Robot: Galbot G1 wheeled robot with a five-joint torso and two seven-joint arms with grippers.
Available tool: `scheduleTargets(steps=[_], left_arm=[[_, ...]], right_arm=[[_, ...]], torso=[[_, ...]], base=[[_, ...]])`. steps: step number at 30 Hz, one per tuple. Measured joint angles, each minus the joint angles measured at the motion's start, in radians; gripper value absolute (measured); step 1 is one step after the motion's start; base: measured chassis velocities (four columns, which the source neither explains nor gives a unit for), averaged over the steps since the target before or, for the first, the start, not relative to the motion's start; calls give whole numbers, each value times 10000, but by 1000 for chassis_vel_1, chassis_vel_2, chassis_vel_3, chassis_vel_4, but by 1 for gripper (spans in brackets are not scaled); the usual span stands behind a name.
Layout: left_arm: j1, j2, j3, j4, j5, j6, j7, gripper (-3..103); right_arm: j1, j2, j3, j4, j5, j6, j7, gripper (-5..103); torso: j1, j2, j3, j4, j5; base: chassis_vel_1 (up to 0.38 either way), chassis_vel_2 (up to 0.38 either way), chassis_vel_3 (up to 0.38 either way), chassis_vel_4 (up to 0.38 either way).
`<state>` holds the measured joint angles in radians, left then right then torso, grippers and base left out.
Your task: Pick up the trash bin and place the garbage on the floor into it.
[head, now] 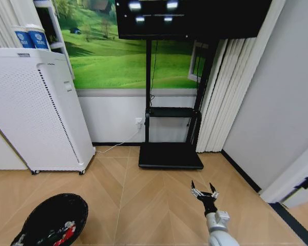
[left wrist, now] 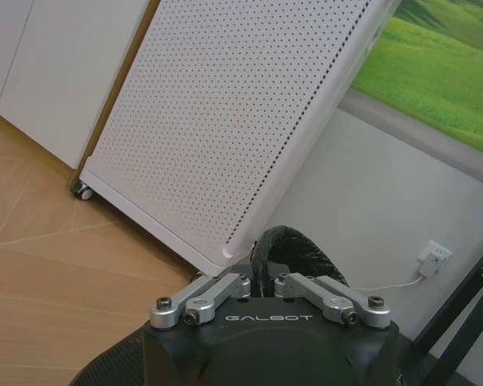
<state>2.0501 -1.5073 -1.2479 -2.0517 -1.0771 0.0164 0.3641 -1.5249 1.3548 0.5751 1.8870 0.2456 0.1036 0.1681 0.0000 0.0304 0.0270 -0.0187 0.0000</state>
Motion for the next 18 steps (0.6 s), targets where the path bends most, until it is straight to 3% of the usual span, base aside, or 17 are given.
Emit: scheduleTargets(steps=[18], left_arm=[[-267, 20, 307, 319, 280, -35, -119, 7]], right_arm=[[-98, 34, 129, 4, -94, 53, 210, 100]], torso=[[1, -1, 0, 2, 0]], base=[[98, 89, -101, -93]])
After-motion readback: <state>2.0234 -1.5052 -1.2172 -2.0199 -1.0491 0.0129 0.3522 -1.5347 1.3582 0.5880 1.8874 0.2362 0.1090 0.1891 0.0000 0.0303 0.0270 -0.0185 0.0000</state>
